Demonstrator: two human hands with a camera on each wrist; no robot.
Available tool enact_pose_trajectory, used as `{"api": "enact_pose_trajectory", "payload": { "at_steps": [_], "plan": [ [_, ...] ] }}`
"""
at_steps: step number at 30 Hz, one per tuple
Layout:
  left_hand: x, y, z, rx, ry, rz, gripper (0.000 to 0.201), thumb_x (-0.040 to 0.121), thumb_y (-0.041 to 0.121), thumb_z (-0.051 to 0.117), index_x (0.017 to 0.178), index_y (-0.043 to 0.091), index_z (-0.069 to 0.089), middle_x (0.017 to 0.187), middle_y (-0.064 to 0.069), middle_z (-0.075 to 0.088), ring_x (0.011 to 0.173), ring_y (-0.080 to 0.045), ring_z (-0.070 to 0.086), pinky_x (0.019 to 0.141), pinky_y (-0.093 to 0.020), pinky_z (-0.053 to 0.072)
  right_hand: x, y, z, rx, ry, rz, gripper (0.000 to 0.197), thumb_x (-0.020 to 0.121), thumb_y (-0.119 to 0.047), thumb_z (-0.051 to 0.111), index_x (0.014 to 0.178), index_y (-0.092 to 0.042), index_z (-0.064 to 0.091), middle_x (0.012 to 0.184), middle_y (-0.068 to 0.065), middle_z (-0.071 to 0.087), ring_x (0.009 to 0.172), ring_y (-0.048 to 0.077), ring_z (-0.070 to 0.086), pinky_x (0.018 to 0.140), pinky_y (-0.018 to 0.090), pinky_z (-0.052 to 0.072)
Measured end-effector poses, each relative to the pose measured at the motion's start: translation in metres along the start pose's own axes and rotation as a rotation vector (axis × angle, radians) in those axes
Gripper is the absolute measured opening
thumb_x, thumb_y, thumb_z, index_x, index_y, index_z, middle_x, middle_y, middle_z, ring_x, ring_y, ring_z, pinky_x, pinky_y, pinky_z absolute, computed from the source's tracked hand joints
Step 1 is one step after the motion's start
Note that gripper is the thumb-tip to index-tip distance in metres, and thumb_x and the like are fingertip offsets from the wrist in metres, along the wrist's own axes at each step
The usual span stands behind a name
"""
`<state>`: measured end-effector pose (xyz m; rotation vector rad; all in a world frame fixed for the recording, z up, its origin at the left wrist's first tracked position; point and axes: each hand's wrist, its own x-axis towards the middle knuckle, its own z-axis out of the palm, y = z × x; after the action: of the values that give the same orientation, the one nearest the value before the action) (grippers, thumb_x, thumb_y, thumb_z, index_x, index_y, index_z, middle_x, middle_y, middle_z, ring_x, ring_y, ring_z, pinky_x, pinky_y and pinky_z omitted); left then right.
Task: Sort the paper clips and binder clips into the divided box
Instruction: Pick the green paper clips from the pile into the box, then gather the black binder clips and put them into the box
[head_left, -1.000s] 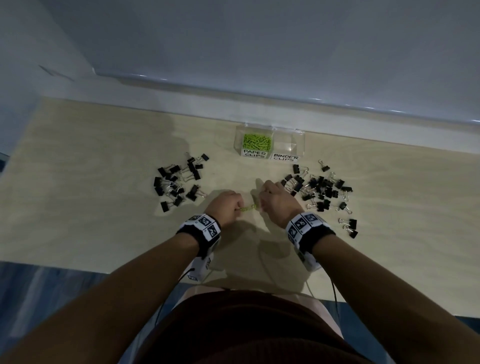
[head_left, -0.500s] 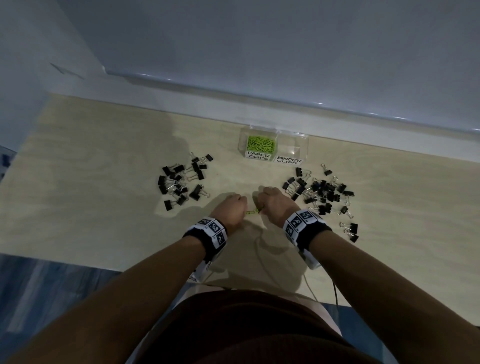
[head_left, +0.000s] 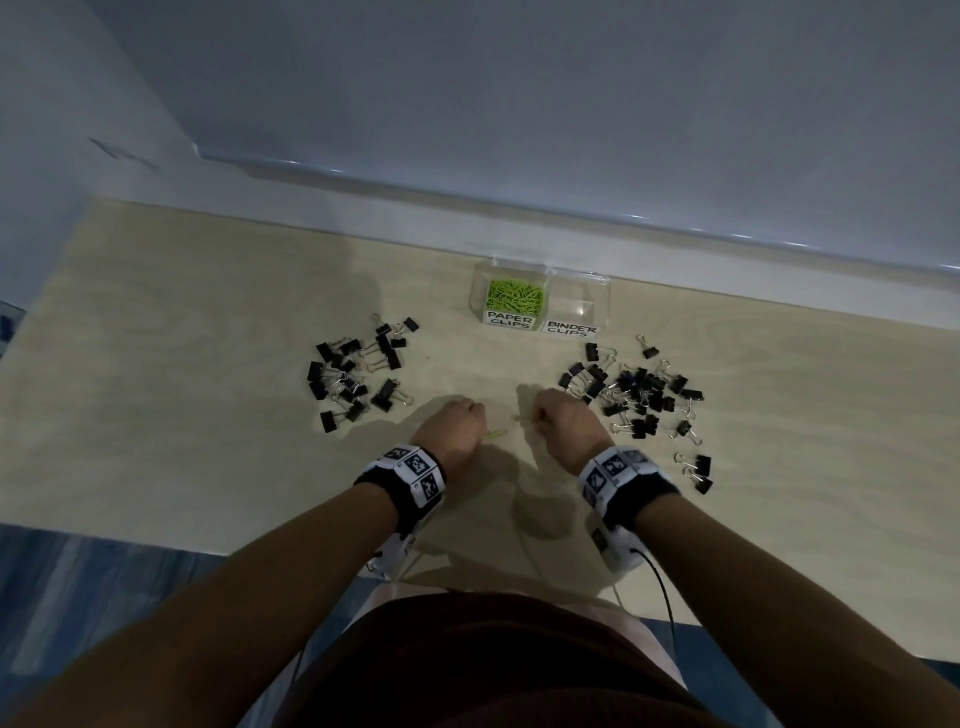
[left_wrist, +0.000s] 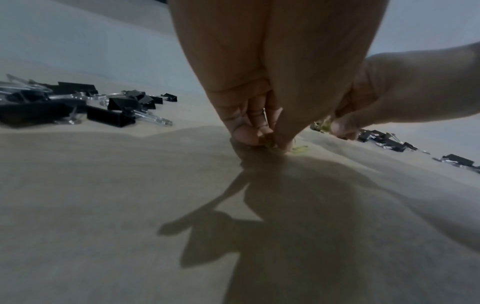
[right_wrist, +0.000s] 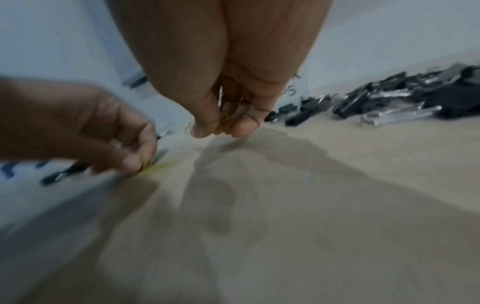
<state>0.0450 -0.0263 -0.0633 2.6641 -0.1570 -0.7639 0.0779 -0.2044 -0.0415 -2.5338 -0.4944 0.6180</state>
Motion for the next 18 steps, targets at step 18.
{"api": "enact_pose_trajectory", "payload": {
  "at_steps": [18],
  "plan": [
    [0.077,0.019,-0.125,-0.44,0.43,-0.01,0.019,0.085,0.01,0.062,0.103,0.006,0.065,0.097,-0.009,0.069,0.087,-0.02,0.065,0.079,-0.029,0.052,0.063,-0.024,-0.048,-0.009,0.252,0.019,0.011,0.08,-0.01,0.066,0.09,-0.009,0.064,0.101,0.009,0.058,0.085,0.025,0.06,0.077,0.032,0.05]
  ]
}}
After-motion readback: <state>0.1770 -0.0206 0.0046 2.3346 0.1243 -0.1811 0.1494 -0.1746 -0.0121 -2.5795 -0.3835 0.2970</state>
